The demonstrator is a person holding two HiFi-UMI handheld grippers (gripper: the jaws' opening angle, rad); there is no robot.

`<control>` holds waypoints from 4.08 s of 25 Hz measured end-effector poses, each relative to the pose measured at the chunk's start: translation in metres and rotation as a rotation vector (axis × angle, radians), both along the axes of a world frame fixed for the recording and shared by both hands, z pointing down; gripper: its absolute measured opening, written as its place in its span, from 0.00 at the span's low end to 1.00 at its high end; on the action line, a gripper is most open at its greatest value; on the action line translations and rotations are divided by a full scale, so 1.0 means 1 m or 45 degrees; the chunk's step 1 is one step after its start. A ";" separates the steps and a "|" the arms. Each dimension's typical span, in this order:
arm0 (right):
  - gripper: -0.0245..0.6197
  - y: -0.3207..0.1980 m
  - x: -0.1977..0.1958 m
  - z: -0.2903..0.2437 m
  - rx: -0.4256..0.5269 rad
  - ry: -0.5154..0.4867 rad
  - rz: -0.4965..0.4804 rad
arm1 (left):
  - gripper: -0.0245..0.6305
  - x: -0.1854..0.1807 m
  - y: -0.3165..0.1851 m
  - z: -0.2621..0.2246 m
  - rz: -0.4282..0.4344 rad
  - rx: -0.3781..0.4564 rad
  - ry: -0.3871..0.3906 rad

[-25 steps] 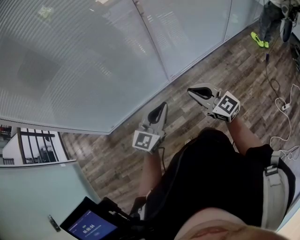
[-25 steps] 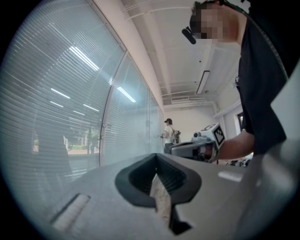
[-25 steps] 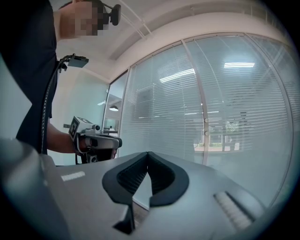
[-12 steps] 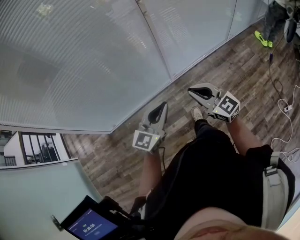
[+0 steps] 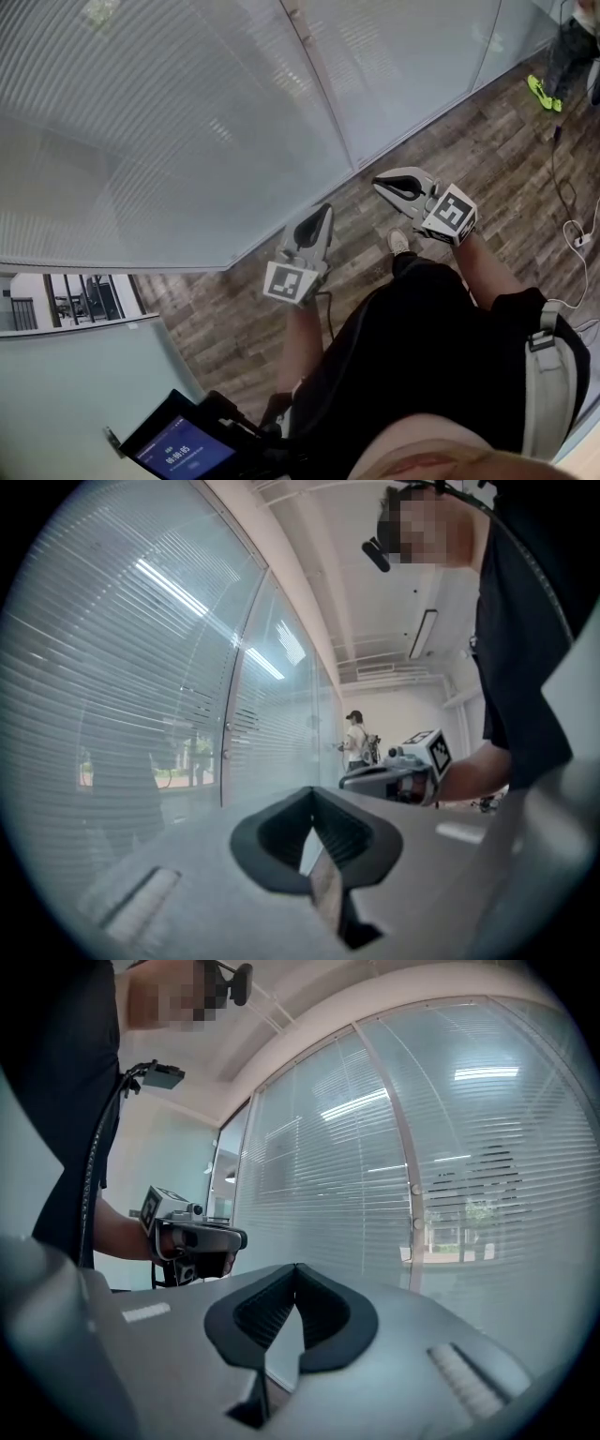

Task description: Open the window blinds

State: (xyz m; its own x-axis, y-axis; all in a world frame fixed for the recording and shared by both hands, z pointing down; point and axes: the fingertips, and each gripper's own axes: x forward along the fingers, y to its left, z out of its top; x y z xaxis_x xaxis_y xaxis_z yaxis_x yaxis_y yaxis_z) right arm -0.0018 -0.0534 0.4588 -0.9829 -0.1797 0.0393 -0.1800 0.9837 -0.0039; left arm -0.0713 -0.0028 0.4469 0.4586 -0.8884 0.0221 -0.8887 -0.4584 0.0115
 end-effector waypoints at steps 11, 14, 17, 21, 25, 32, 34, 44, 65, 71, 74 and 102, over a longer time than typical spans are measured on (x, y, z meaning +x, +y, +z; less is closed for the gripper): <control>0.05 -0.083 -0.009 -0.015 0.053 -0.008 -0.029 | 0.04 -0.017 -0.076 -0.016 -0.069 0.041 0.009; 0.05 -0.116 -0.008 -0.014 0.061 -0.004 -0.028 | 0.04 -0.020 -0.107 -0.016 -0.072 0.045 -0.009; 0.05 -0.138 -0.008 -0.013 0.062 -0.002 -0.026 | 0.04 -0.022 -0.127 -0.017 -0.088 0.042 -0.002; 0.05 -0.149 -0.009 -0.019 0.084 -0.006 -0.044 | 0.04 -0.025 -0.139 -0.022 -0.105 0.045 -0.007; 0.05 -0.158 -0.007 -0.023 0.087 -0.005 -0.053 | 0.04 -0.025 -0.149 -0.026 -0.119 0.048 -0.017; 0.05 -0.191 -0.009 -0.014 0.086 -0.013 -0.089 | 0.04 -0.025 -0.177 -0.019 -0.146 0.041 -0.042; 0.05 -0.193 -0.014 -0.017 0.101 -0.023 -0.104 | 0.04 -0.030 -0.177 -0.018 -0.164 0.035 -0.048; 0.05 -0.199 -0.032 -0.036 0.157 -0.059 -0.113 | 0.04 -0.047 -0.176 -0.032 -0.190 0.065 -0.074; 0.05 -0.225 -0.080 -0.054 0.206 -0.025 0.202 | 0.04 -0.090 -0.215 -0.027 0.122 0.049 -0.029; 0.05 -0.207 -0.079 -0.059 0.226 0.004 0.276 | 0.04 -0.099 -0.200 -0.029 0.168 0.046 0.005; 0.05 -0.208 -0.072 -0.056 0.250 0.043 0.317 | 0.04 -0.092 -0.200 -0.026 0.202 0.051 -0.001; 0.43 -0.333 -0.143 -0.110 1.187 0.865 0.526 | 0.04 -0.094 -0.185 -0.001 0.231 0.000 0.037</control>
State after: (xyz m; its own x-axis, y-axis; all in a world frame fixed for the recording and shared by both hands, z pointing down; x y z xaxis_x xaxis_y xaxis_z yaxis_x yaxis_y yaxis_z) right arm -0.1445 -0.3867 0.3492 -0.6752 -0.7066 0.2117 -0.1697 0.4281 0.8877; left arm -0.1652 -0.1874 0.4459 0.6118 -0.7910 0.0063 -0.7906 -0.6113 0.0358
